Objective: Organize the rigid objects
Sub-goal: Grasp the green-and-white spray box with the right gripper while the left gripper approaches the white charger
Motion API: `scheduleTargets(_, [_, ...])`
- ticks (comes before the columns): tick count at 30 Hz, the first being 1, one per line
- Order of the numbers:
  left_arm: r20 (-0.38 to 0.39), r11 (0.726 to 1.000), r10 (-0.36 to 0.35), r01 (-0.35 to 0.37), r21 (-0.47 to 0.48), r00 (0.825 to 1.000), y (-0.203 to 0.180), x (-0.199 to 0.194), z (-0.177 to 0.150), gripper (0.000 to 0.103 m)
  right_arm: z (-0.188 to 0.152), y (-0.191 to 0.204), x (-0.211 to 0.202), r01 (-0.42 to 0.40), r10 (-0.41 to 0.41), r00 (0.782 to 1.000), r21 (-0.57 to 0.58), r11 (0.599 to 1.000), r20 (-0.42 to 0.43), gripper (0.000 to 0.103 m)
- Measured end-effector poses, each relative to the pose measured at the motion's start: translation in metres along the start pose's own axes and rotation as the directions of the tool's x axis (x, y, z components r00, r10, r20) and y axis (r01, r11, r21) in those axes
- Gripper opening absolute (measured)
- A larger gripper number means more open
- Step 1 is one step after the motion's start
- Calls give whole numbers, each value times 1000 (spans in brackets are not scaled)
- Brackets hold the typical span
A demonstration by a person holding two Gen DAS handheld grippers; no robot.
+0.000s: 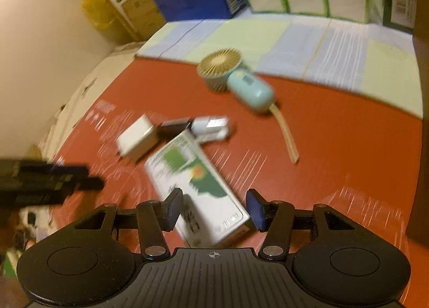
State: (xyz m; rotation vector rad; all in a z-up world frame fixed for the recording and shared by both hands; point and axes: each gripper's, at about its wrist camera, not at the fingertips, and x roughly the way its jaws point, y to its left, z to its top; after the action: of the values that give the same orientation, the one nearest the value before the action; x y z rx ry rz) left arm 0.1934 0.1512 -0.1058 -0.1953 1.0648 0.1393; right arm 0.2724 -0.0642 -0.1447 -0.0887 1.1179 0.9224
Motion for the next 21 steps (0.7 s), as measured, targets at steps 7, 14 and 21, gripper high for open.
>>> scheduleTargets(7, [1, 1000, -19, 19, 24, 1000, -5, 0, -2, 42, -16, 31, -4, 39, -42, 999, -107, 993, -25, 51])
scheduleTargets(14, [13, 999, -23, 22, 46, 1000, -4, -4, -3, 42, -7, 51, 15, 100, -105, 994, -169, 980, -18, 61])
scheduleTargets(21, [28, 997, -33, 31, 71, 999, -1, -4, -1, 42, -6, 60, 29, 153, -156, 988, -205, 967, -3, 61])
